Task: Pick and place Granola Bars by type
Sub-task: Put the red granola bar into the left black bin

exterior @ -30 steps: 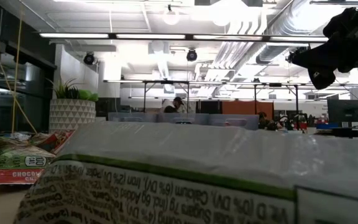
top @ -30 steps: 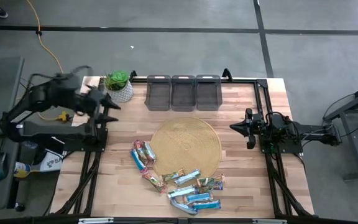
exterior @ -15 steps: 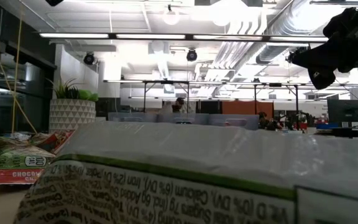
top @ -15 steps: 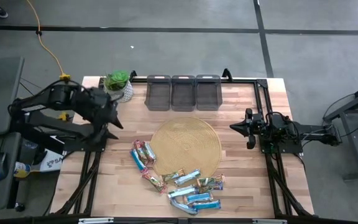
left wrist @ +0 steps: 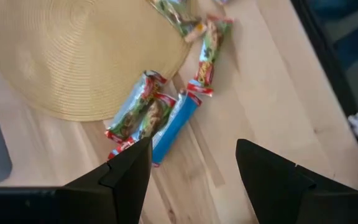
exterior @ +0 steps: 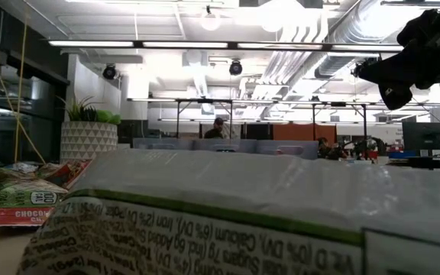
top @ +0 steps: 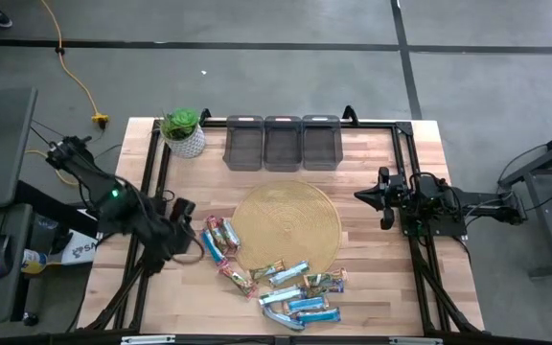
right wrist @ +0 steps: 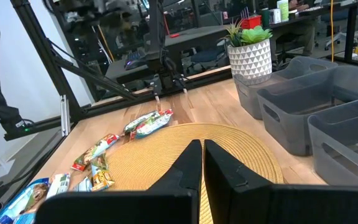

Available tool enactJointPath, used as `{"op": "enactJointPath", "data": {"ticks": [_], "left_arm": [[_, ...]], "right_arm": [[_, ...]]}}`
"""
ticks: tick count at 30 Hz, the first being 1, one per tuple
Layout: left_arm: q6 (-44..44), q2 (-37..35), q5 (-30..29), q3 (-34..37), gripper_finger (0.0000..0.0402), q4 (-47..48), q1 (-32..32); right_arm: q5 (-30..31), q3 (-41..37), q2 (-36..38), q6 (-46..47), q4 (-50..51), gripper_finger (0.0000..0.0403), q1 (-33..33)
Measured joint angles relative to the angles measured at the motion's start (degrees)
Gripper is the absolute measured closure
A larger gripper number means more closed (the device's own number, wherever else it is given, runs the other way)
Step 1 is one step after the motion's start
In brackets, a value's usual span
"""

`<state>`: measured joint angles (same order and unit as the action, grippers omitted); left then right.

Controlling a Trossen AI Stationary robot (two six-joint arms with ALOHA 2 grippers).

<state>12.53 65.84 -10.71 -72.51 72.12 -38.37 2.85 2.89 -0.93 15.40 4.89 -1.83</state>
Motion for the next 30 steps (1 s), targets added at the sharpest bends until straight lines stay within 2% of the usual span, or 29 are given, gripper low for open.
{"op": "enactJointPath", "data": {"ticks": [4,7,12,20,30], "left_arm": [[-0.54,2.97,-0.85,0.0,0.0172,-0.53,-1.95],[-4.74,5.0,-0.52,1.02,0.0172,-3.99,-2.47],[-14.56,7.16,-3.27,7.23,0.0172,-14.82,-3.37],[-19.91,10.51,-4.11,17.92,0.0172,-26.21,-3.28],[-17.75,11.98,-4.84,29.22,0.0172,-28.85,-3.26]], "right_arm": [[0.0,-0.01,0.0,0.0,-0.01,0.0402,0.0],[0.0,-0.02,0.0,-0.01,-0.01,0.0402,-0.01],[0.0,0.0,-0.02,0.0,-0.02,0.0402,-0.02],[-0.02,-0.02,0.0,-0.01,-0.04,0.0402,-0.02],[-0.02,-0.02,-0.09,0.0,-0.07,0.0402,0.0]]}}
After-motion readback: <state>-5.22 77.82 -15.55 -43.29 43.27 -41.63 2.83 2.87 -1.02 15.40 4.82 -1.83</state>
